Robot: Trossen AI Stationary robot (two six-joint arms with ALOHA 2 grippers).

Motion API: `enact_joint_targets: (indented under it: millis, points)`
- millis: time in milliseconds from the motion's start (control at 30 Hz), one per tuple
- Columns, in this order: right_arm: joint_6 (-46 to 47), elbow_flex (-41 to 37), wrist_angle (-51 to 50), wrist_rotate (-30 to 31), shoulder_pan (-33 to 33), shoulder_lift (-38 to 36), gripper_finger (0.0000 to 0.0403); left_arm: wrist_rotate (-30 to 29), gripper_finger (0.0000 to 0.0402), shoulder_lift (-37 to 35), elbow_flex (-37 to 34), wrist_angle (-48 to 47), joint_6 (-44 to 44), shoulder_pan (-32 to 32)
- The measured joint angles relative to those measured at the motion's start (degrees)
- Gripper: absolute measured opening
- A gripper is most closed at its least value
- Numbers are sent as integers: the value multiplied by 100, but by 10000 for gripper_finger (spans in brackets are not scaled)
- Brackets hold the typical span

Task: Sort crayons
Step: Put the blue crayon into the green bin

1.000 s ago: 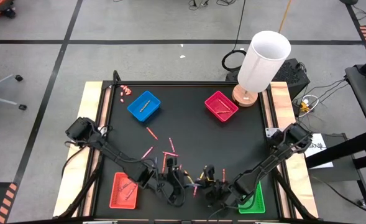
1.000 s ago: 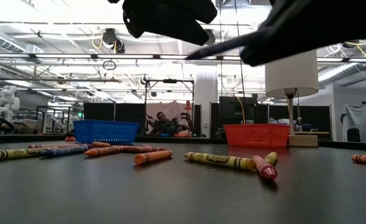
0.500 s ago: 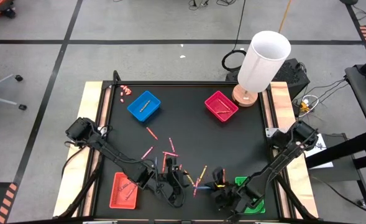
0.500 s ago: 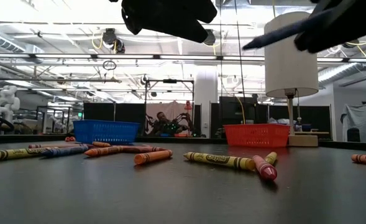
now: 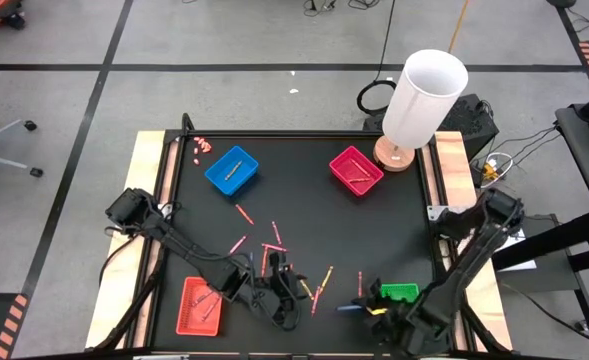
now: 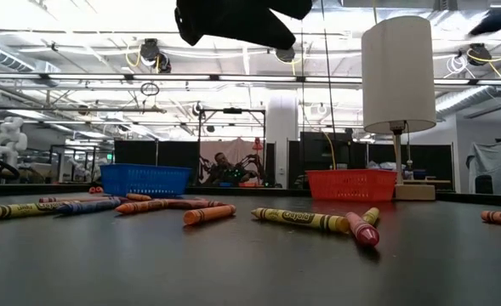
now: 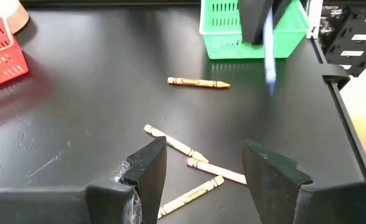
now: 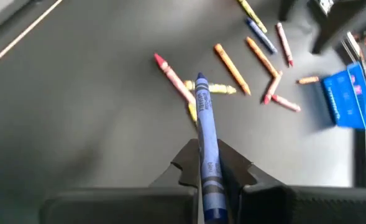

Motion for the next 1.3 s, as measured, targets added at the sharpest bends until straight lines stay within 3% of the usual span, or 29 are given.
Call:
enact_joint_targets:
  millis: [167, 333, 600, 933, 1133, 1300]
  points:
    - [1224, 0, -1077, -174, 386, -578, 9, 2, 205, 2, 0, -9, -2, 54]
    - [2540, 2, -1988, -960, 693, -973, 8, 4, 205, 0, 0, -13, 0, 65]
    - [4090, 2, -3140, -1994, 843, -1015, 8, 7, 205, 0, 0, -24, -2, 65]
    - [4752, 2, -3293, -2826, 874, -725, 8, 42, 205, 0, 0, -667, -612, 36]
    - [5072, 2, -3289, -3005, 874, -214, 9, 42, 205, 0, 0, -809, -762, 39]
    - [5267, 2, -3304, -3082, 874, 40, 38, 39, 205, 0, 0, -806, -765, 39]
